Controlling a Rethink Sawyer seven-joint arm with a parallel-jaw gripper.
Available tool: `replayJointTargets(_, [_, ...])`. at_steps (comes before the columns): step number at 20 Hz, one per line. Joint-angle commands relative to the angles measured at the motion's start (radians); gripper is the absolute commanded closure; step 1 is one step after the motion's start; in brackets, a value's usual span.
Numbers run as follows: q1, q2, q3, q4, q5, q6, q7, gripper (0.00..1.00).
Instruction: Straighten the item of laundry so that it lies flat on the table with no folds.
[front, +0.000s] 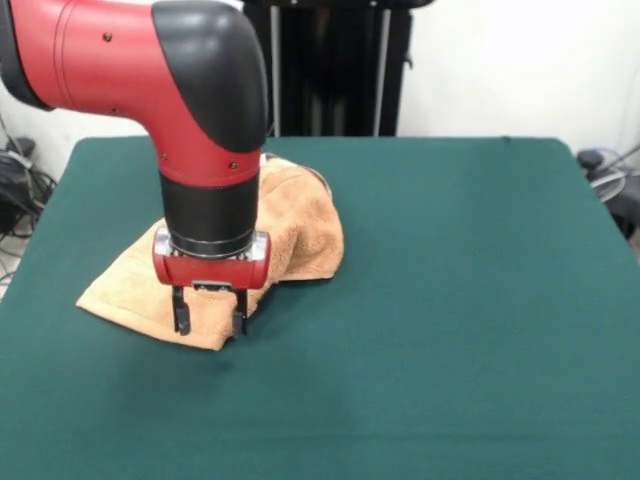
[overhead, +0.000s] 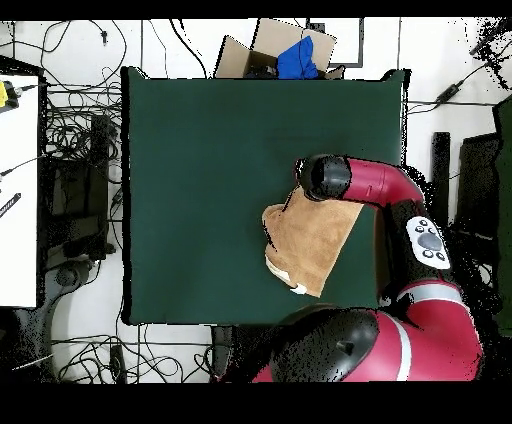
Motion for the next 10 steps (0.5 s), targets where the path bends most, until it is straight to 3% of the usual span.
replayJointTargets(1, [0.046, 0.004, 0.032, 0.048, -0.048, -0.106, 0.068, 0.0])
replayJointTargets(10, [0.057, -0.001, 0.019, 0.07, -0.028, -0.113, 0.078, 0.0])
